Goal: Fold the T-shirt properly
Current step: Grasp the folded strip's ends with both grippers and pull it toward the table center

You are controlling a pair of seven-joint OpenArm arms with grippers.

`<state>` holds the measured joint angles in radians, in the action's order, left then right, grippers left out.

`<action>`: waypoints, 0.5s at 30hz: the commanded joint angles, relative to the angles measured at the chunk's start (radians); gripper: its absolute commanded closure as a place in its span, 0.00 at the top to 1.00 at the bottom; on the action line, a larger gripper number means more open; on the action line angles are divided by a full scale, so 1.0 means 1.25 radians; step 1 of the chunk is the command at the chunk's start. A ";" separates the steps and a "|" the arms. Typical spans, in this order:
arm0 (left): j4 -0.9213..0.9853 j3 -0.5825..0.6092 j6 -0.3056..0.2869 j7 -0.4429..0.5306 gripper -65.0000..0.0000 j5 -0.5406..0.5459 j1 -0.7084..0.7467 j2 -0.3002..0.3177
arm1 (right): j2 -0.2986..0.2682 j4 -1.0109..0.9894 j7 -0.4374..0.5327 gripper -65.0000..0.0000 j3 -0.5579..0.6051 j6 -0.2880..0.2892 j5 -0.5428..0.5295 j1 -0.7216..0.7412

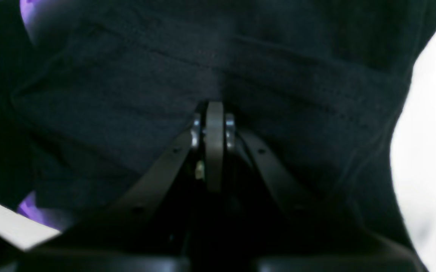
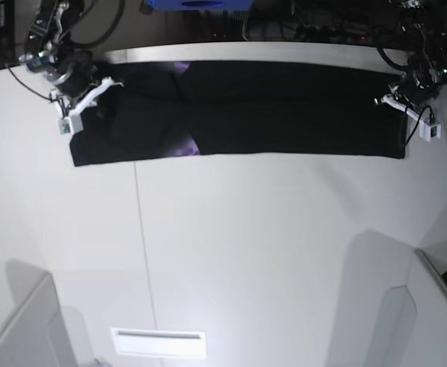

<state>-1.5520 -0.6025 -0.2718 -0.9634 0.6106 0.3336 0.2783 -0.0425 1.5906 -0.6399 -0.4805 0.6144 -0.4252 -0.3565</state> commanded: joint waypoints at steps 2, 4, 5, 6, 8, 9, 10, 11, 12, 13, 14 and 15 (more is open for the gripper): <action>0.027 0.003 0.012 -0.036 0.00 -0.045 -0.011 0.004 | 0.000 -0.028 -0.031 0.00 -0.004 -0.011 0.042 0.032; 0.041 0.003 0.012 -0.035 0.00 -0.045 -0.037 0.004 | -0.001 -0.047 -0.036 0.00 -0.003 -0.011 0.044 0.066; 0.045 0.003 0.012 -0.035 0.00 -0.045 -0.049 0.004 | -0.001 -0.054 -0.036 0.00 -0.003 -0.011 0.044 0.083; 0.049 0.003 0.012 -0.035 0.00 -0.045 -0.064 0.004 | -0.001 -0.063 -0.036 0.00 -0.003 -0.011 0.044 0.100; 0.050 0.003 0.013 -0.036 0.00 -0.045 -0.096 0.005 | -0.002 -0.082 -0.036 0.00 -0.002 -0.012 0.045 0.134; 0.050 0.003 0.014 -0.039 0.00 -0.045 -0.113 0.005 | -0.002 -0.095 -0.037 0.00 -0.002 -0.016 0.046 0.151; 0.050 0.003 0.014 -0.039 0.00 -0.045 -0.125 0.005 | -0.002 -0.102 -0.037 0.00 -0.002 -0.023 0.055 0.163; 0.050 0.003 0.014 -0.040 0.00 -0.045 -0.139 0.005 | -0.001 -0.107 -0.037 0.00 -0.002 -0.034 0.068 0.177; 0.050 0.003 0.014 -0.040 0.00 -0.045 -0.148 0.006 | 0.001 -0.108 -0.037 0.00 -0.002 -0.040 0.082 0.186; 0.047 0.003 0.014 -0.040 0.00 -0.045 -0.157 0.006 | 0.004 -0.106 -0.037 0.00 -0.002 -0.043 0.095 0.195; 0.043 0.003 0.014 -0.040 0.00 -0.045 -0.162 0.006 | 0.004 -0.102 -0.037 0.00 -0.002 -0.043 0.103 0.200; 0.041 0.001 0.014 -0.040 0.00 -0.043 -0.164 0.006 | 0.004 -0.100 -0.037 0.00 -0.002 -0.042 0.101 0.202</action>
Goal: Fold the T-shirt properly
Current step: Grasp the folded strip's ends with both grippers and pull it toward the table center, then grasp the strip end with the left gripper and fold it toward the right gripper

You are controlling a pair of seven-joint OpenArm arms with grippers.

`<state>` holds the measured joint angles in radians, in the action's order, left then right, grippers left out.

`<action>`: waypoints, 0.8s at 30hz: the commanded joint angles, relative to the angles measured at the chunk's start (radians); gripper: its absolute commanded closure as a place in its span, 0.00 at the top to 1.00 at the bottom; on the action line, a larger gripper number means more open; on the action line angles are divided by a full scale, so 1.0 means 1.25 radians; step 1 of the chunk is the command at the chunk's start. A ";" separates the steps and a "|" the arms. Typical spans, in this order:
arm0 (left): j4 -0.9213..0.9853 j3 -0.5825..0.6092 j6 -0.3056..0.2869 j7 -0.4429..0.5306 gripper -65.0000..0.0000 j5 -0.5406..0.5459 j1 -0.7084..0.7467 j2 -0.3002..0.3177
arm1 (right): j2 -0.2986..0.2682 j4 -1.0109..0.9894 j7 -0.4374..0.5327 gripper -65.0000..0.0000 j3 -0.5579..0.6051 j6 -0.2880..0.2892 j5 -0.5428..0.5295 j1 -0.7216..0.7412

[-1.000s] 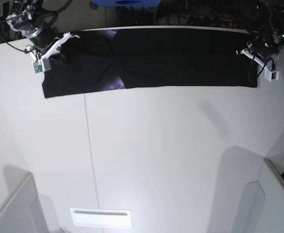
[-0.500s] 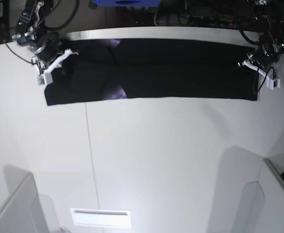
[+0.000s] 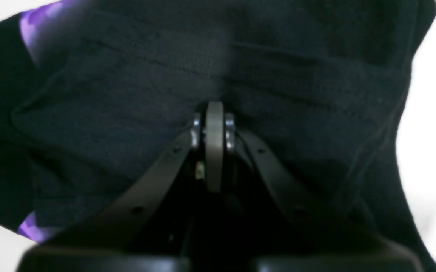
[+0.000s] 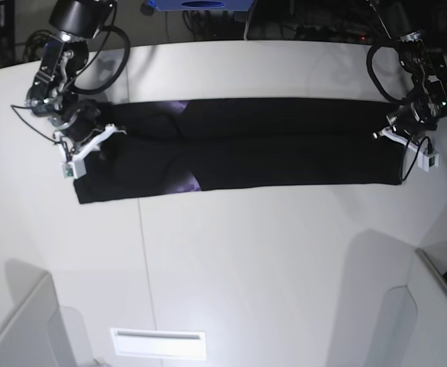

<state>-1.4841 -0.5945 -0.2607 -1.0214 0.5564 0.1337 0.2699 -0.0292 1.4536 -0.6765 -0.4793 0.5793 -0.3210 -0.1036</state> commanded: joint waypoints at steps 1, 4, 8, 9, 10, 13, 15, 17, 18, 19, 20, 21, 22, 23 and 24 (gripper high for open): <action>-0.014 -0.009 0.005 0.006 0.00 0.002 -0.004 0.013 | -0.007 0.020 -0.008 0.00 -0.003 -0.014 0.016 0.000; -0.016 -0.011 0.004 0.006 0.00 0.002 -0.004 0.019 | -0.005 0.079 -0.008 0.00 -0.003 -0.012 0.017 -0.006; -0.065 -0.012 0.003 0.006 0.00 0.005 0.004 0.027 | 0.006 0.168 -0.060 0.00 -0.003 -0.011 0.016 -0.011; -0.081 -0.012 0.003 0.006 0.00 0.005 0.005 0.027 | 0.009 0.195 -0.069 0.00 -0.003 -0.011 0.016 -0.014; -0.098 -0.017 0.003 0.006 0.00 0.005 0.009 0.028 | 0.014 0.220 -0.080 0.00 -0.003 -0.011 0.016 -0.014; -0.168 -0.059 0.003 0.006 0.00 0.005 0.031 0.025 | 0.031 0.302 -0.123 0.00 -0.003 -0.011 0.016 -0.016; -0.207 -0.074 0.003 0.006 0.00 0.005 0.047 0.025 | 0.035 0.350 -0.143 0.00 -0.003 -0.011 0.016 -0.026; -0.230 -0.096 0.003 0.006 0.00 0.005 0.063 0.028 | 0.047 0.387 -0.154 0.00 -0.003 -0.011 0.016 -0.031; -0.236 -0.107 0.003 0.006 0.00 0.005 0.067 0.028 | 0.050 0.397 -0.160 0.00 -0.003 -0.011 0.016 -0.034; -0.238 -0.122 0.002 0.006 0.00 0.005 0.072 0.028 | 0.050 0.405 -0.164 0.00 -0.003 -0.011 0.016 -0.042; -0.238 -0.139 0.002 0.006 0.00 0.005 0.075 0.028 | 0.050 0.411 -0.164 0.00 -0.003 -0.011 0.016 -0.048; -0.237 -0.156 0.002 0.006 0.00 0.005 0.077 0.029 | 0.050 0.414 -0.161 0.00 -0.003 -0.011 0.016 -0.053; -0.235 -0.176 0.002 0.008 0.00 0.005 0.077 0.029 | 0.050 0.414 -0.161 0.00 -0.003 -0.011 0.016 -0.056; -0.235 -0.190 0.001 0.008 0.00 0.005 0.077 0.029 | 0.050 0.414 -0.160 0.00 -0.003 -0.010 0.016 -0.061; -0.234 -0.201 -0.003 0.008 0.00 0.005 0.078 0.029 | 0.050 0.413 -0.159 0.00 -0.003 -0.010 0.016 -0.064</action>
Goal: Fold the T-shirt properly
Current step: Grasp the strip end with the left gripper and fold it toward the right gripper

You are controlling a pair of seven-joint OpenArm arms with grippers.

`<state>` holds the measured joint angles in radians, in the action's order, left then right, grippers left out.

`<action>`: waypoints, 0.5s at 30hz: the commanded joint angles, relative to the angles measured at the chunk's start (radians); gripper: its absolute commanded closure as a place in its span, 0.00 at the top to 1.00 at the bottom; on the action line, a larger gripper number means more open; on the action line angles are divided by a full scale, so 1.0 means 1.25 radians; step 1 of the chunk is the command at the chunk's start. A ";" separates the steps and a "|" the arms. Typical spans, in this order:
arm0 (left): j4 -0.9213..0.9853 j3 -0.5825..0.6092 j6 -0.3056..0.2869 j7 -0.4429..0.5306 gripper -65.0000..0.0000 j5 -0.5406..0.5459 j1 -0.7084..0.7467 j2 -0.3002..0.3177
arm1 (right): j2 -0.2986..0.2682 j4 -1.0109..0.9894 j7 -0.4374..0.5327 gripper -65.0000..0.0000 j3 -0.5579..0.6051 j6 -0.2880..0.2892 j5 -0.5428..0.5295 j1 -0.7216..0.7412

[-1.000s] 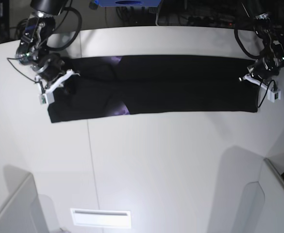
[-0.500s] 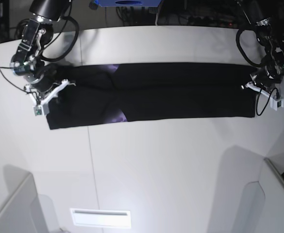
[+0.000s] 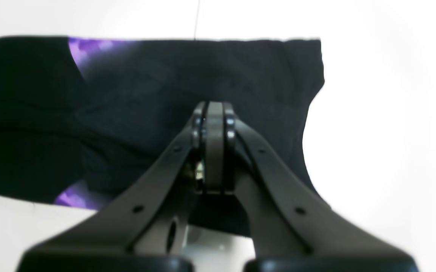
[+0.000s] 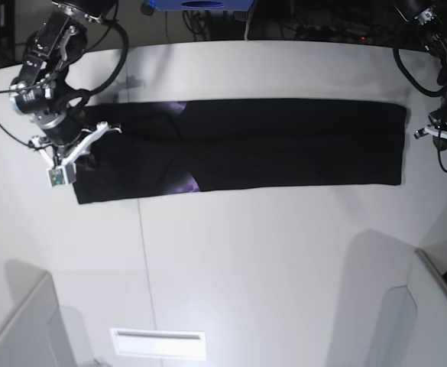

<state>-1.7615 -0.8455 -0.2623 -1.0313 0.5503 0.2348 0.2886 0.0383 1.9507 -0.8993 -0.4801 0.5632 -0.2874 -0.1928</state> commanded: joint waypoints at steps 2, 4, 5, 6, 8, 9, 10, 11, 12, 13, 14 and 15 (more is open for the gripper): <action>-0.012 -0.016 -0.046 0.016 0.14 0.010 0.002 0.014 | -0.004 0.015 0.018 0.00 -0.002 0.003 -0.011 0.006; -0.003 -0.023 -0.120 0.016 0.32 0.010 -0.001 0.014 | -0.004 0.015 0.014 0.00 -0.002 0.003 -0.011 0.006; 0.007 -0.021 -0.148 0.016 0.40 0.010 -0.002 0.014 | -0.003 0.015 0.014 0.00 -0.002 0.003 -0.011 0.006; 0.018 -0.020 -0.168 0.016 0.49 0.010 -0.003 0.014 | -0.003 0.015 0.014 0.00 -0.002 0.003 -0.011 0.006; 0.056 -0.016 -0.191 0.016 0.68 0.008 -0.015 0.014 | -0.003 0.015 0.013 0.00 -0.002 0.003 -0.011 0.006; 0.078 -0.016 -0.191 0.016 0.75 0.008 -0.025 0.013 | -0.003 0.015 0.013 0.00 -0.002 0.003 -0.011 0.005; 0.100 -0.016 -0.191 0.016 0.81 0.008 -0.033 0.012 | -0.003 0.015 0.013 0.00 -0.002 0.003 -0.011 0.001; 0.127 -0.016 -0.191 0.016 0.85 0.008 -0.040 0.012 | -0.003 0.015 0.014 0.00 -0.001 0.003 -0.011 -0.003; 0.149 -0.016 -0.191 0.017 0.88 0.008 -0.047 0.012 | -0.003 0.015 0.016 0.00 -0.001 0.003 -0.011 -0.005; 0.169 -0.016 -0.191 0.017 0.88 0.008 -0.055 0.012 | -0.003 0.015 0.014 0.00 -0.001 0.003 -0.011 -0.005; 0.182 -0.016 -0.191 0.018 0.88 0.008 -0.060 0.012 | -0.003 0.015 0.014 0.00 -0.001 0.003 -0.011 -0.007; 0.193 -0.016 -0.191 0.018 0.88 0.008 -0.062 0.012 | -0.003 0.015 0.017 0.00 -0.001 0.003 -0.011 -0.008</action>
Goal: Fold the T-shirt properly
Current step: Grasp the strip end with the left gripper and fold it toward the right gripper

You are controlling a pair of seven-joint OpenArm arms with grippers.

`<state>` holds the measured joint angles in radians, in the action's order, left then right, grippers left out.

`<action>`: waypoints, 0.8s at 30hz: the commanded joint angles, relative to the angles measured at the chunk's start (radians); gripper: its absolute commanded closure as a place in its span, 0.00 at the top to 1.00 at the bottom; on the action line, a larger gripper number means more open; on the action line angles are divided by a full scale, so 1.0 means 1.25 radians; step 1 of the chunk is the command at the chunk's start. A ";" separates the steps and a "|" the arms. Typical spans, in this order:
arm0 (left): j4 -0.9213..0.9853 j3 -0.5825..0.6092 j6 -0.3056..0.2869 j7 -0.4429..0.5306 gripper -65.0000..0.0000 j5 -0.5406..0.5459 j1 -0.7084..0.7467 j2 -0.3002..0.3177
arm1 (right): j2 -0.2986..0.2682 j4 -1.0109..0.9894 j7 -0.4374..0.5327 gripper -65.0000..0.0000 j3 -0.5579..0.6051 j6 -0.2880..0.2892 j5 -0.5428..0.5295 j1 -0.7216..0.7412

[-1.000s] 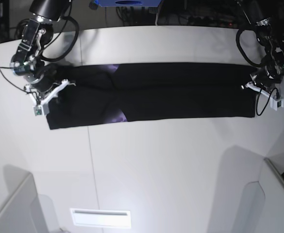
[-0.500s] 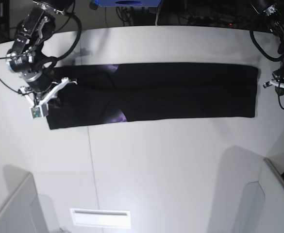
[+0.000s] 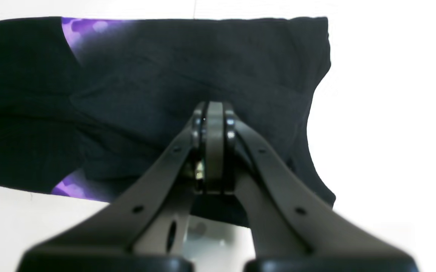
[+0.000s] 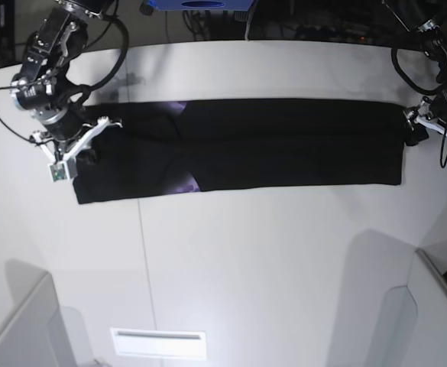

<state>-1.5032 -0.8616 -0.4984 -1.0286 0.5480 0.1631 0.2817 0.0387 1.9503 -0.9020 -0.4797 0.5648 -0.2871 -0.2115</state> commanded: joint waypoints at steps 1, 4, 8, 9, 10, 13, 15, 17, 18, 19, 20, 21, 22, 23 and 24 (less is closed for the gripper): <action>-0.006 -0.002 -0.003 0.016 0.88 0.010 -0.006 0.017 | -0.003 0.015 0.018 0.00 -0.001 0.002 -0.012 0.005; 0.009 0.027 -0.003 0.017 0.88 0.007 -0.023 0.017 | -0.003 0.014 0.016 0.00 -0.001 0.002 -0.012 0.005; 0.042 0.068 -0.001 0.018 0.88 0.007 -0.034 0.017 | -0.003 0.014 0.016 0.00 -0.001 0.002 -0.012 0.005; 0.048 0.072 -0.001 0.018 0.88 0.008 -0.038 0.017 | -0.003 0.014 0.016 0.00 -0.001 0.002 -0.012 0.005; 0.053 0.075 -0.001 0.018 0.88 0.008 -0.046 0.017 | -0.003 0.014 0.016 0.00 -0.001 0.002 -0.012 0.005; 0.079 0.077 -0.001 0.018 0.88 0.007 -0.057 0.016 | -0.003 0.014 0.016 0.00 -0.001 0.002 -0.012 0.005; 0.100 0.077 -0.001 0.018 0.88 0.007 -0.061 0.015 | -0.003 0.014 0.016 0.00 -0.001 0.002 -0.012 0.005; 0.114 0.077 -0.001 0.020 0.88 0.007 -0.066 0.015 | -0.003 0.014 0.016 0.00 -0.001 0.002 -0.012 0.005; 0.121 0.077 -0.001 0.020 0.88 0.007 -0.071 0.015 | -0.003 0.014 0.016 0.00 -0.001 0.002 -0.012 0.005; 0.127 0.077 -0.001 0.020 0.88 0.007 -0.073 0.015 | -0.003 0.014 0.016 0.00 -0.001 0.002 -0.012 0.005; 0.134 0.079 -0.001 0.020 0.88 0.007 -0.075 0.015 | -0.003 0.014 0.016 0.00 -0.001 0.002 -0.012 0.005; 0.145 0.079 -0.002 0.020 0.88 0.007 -0.077 0.015 | -0.003 0.014 0.016 0.00 -0.001 0.002 -0.012 0.005; 0.151 0.079 -0.002 0.020 0.88 0.007 -0.077 0.015 | -0.003 0.014 0.016 0.00 -0.001 0.002 -0.012 0.005; 0.159 0.079 -0.002 0.020 0.88 0.007 -0.077 0.015 | -0.003 0.014 0.016 0.00 -0.001 0.002 -0.012 0.005; 0.161 0.079 -0.002 0.020 0.88 0.007 -0.078 0.015 | -0.003 0.014 0.016 0.00 -0.001 0.002 -0.012 0.005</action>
<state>-1.3048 -0.7643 -0.5034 -0.9634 0.5735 0.0643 0.2916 0.0387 1.9503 -0.9024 -0.4797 0.5652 -0.2871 -0.2138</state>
